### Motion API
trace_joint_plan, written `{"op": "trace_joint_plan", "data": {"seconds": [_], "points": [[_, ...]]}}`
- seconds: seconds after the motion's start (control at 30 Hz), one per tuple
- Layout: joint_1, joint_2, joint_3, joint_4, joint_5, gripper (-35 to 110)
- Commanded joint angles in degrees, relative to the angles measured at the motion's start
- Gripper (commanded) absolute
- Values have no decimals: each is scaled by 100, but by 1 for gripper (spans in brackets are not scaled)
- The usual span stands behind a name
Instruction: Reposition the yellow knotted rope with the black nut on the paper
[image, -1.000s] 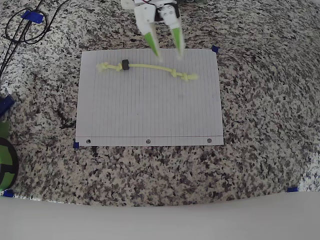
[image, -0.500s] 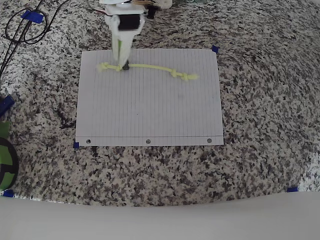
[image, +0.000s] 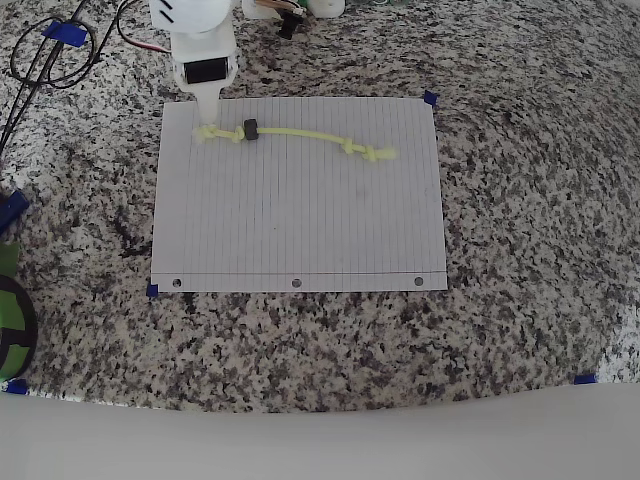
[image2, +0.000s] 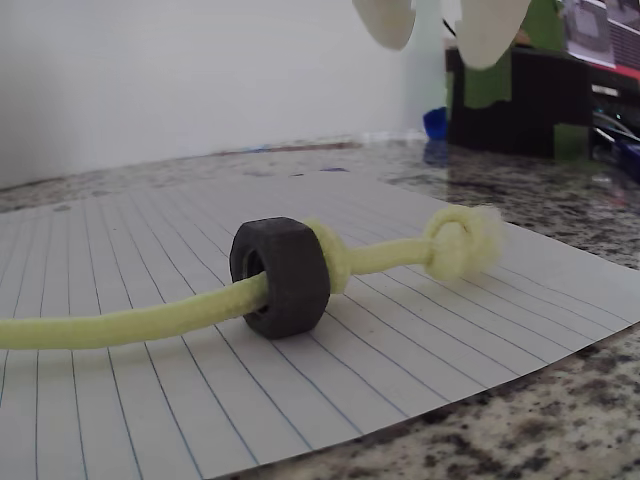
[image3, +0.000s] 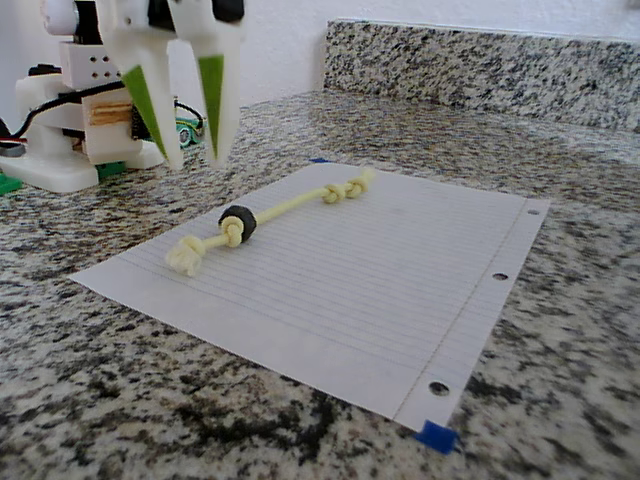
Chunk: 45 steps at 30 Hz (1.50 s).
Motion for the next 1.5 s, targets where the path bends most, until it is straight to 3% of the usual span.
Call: {"op": "trace_joint_plan", "data": {"seconds": [0.0,0.6,1.47], "points": [[105,-334,-325,-9,44,33],[-70,-1424,-369,-686,44,38],[105,-2013,-369,-1046,-35,26]]}}
